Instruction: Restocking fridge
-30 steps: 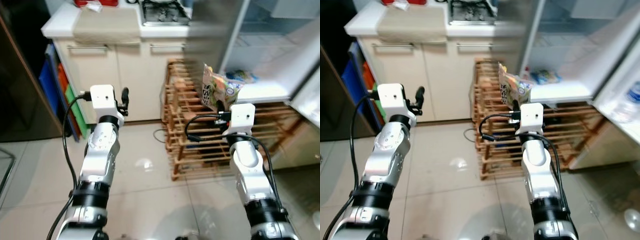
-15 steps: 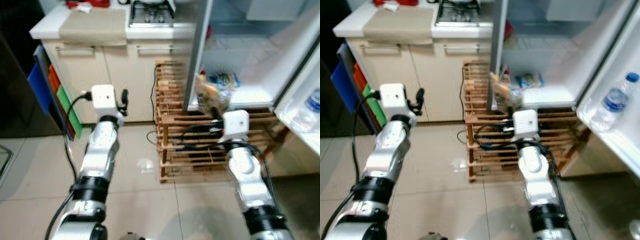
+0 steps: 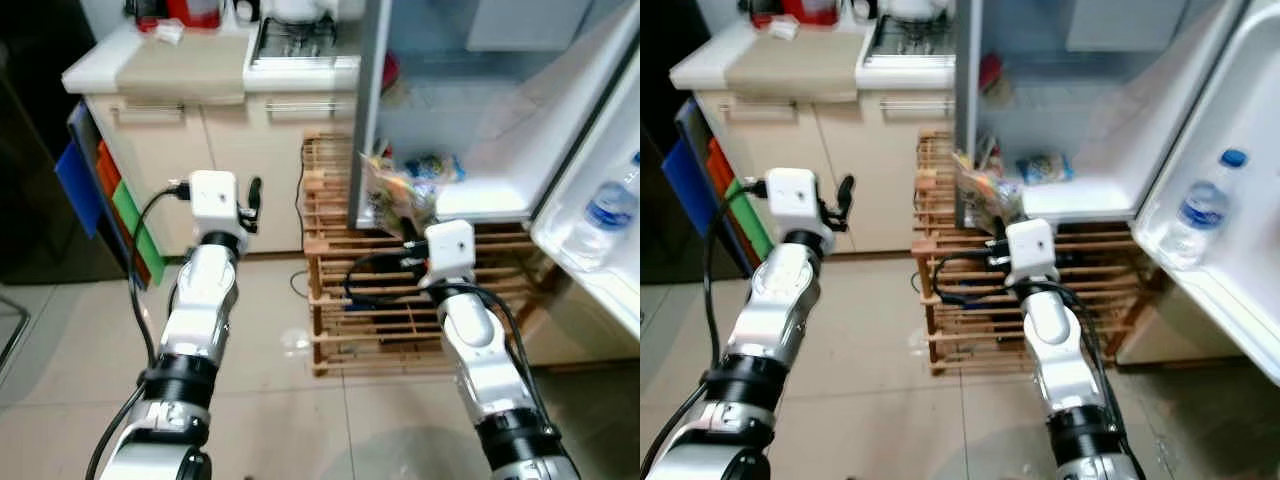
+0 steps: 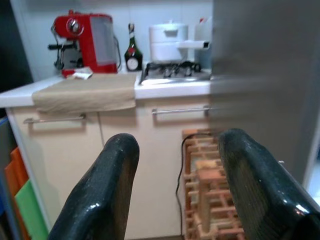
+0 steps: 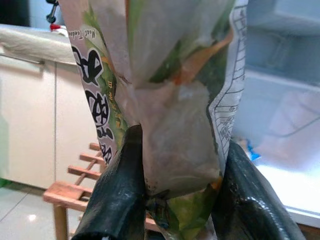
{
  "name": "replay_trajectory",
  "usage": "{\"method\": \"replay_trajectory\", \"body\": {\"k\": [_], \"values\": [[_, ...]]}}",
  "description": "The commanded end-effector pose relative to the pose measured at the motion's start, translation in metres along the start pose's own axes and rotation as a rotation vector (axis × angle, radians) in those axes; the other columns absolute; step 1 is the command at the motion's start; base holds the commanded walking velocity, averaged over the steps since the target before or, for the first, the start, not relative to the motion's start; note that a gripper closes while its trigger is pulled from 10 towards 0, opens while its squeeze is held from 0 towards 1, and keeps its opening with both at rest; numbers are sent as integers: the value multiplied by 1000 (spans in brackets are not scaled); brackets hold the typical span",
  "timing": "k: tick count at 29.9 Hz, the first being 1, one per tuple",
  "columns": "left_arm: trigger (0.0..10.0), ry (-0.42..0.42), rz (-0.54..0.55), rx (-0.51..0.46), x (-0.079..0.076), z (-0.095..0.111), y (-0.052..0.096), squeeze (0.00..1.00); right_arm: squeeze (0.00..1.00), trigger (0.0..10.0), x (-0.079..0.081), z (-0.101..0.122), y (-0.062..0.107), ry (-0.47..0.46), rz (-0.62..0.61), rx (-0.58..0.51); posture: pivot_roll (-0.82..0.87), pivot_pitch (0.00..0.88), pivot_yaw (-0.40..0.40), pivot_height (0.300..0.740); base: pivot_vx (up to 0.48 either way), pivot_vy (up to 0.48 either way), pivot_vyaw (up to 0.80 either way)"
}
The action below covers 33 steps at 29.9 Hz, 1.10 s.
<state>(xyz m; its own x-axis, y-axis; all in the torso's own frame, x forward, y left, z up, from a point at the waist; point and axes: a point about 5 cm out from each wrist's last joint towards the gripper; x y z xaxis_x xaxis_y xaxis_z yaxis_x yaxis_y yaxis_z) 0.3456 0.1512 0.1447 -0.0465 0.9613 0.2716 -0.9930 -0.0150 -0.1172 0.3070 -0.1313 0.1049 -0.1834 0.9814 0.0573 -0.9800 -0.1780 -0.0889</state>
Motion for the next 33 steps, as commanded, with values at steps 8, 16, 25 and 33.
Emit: {"method": "replay_trajectory", "body": {"k": [8,16,25,33], "values": [[10000,17,4,9,-2,-1,-2,0,0,0,-4,11,-5,5,-2,-45,-69,0,27,740,432,0,0],[10000,32,16,5,0,-1,-2,0,0,0,-2,11,-5,4,6,-46,-67,2,28,740,456,0,0],[10000,11,8,-21,-2,4,-2,0,0,0,-3,10,-5,5,2,-38,-61,9,26,740,290,0,0],[10000,-8,-8,-27,-5,4,0,0,0,0,-29,-2,-5,-80,-180,41,-57,15,27,740,0,0,0]]}}
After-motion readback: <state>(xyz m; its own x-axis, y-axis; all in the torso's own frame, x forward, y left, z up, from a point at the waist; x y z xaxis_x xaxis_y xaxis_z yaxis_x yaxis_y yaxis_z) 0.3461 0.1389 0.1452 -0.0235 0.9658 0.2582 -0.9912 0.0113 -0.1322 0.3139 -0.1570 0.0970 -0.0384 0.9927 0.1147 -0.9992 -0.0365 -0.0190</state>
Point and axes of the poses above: a point about 5 cm out from each wrist's last joint towards the gripper, its own y axis pointing back from the gripper into the wrist, its own z axis along the axis of the wrist's last joint, x = y × z, and after that the axes turned 14 degrees about -y, right-handed
